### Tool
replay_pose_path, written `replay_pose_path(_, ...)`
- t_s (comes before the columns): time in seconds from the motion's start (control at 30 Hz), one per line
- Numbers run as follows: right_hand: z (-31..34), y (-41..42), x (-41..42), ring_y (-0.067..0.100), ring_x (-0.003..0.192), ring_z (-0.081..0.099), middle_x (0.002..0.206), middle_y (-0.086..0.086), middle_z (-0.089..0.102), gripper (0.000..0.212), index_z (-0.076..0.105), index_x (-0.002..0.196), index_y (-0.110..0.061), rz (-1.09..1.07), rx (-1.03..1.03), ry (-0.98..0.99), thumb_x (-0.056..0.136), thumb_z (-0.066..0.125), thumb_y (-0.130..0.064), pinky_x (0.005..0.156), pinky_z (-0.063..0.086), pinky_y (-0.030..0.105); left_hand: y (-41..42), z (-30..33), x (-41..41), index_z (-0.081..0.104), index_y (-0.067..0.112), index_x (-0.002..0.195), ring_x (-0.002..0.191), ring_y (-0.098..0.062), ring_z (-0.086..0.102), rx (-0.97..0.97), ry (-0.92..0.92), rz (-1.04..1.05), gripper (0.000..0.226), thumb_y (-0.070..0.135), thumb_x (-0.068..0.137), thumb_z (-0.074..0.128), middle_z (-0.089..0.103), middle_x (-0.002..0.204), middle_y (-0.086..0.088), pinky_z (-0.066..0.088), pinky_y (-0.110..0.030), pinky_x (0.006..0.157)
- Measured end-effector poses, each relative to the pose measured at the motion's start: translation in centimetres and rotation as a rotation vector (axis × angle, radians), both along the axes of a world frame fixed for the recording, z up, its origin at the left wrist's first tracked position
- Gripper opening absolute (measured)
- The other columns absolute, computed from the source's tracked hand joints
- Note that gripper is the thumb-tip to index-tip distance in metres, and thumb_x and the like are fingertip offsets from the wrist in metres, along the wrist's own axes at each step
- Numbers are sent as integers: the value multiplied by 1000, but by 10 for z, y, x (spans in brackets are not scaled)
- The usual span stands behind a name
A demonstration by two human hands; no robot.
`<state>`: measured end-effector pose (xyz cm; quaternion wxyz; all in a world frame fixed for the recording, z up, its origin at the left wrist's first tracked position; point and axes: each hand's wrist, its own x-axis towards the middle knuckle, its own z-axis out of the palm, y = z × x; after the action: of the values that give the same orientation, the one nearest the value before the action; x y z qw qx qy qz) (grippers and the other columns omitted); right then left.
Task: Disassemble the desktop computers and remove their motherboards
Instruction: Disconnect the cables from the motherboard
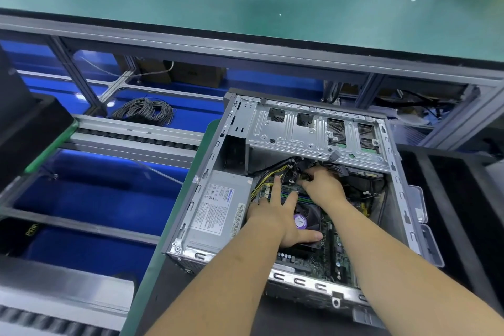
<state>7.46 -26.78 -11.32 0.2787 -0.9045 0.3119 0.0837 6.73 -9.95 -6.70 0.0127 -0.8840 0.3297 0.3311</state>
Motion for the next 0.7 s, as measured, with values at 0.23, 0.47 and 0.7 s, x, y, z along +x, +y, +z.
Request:
replay_pose_path(0.23,-1,-4,1,31,123,56,140,12,54,57,46,145,-22,33,9,16,95,60,-45,96,47,34,0,1,0,-17,36,156,149,-42,13,2,7,-1,114,91,75,41,-46,153,-4,26,-54,115)
replay_pose_path(0.47,0,-3,2,32,123,55,141,13,54,60,44,146,-20,41,24,29,94,63,-43,96,49,36,0,2,0,-17,36,156,151,-41,7,2,23,7,114,90,76,43,-46,153,-3,24,-55,116)
replay_pose_path(0.7,-7,-2,1,33,126,53,147,12,48,49,41,147,-23,19,33,-11,100,53,-34,99,47,37,0,1,0,-17,36,156,151,-40,9,0,17,4,114,91,75,42,-45,154,-3,23,-54,117)
